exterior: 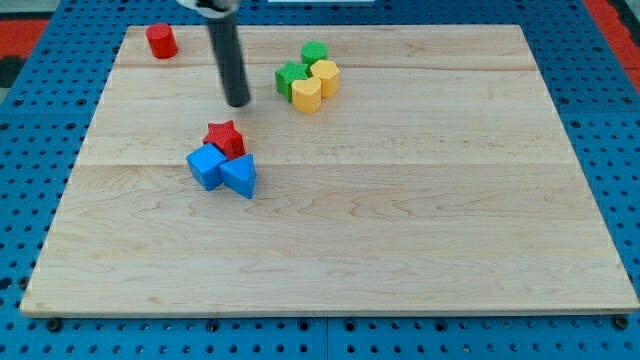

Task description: Move green circle near to green star

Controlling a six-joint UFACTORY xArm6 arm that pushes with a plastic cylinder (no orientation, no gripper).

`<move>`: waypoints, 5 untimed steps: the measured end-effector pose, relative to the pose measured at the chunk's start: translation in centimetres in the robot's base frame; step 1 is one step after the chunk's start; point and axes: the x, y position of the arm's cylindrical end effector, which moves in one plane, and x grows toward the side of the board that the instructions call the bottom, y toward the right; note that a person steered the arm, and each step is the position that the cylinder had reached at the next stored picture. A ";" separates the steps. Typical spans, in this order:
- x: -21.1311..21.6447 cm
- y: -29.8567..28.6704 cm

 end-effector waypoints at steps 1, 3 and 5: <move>1.7 7.0; -4.1 18.3; -10.3 10.3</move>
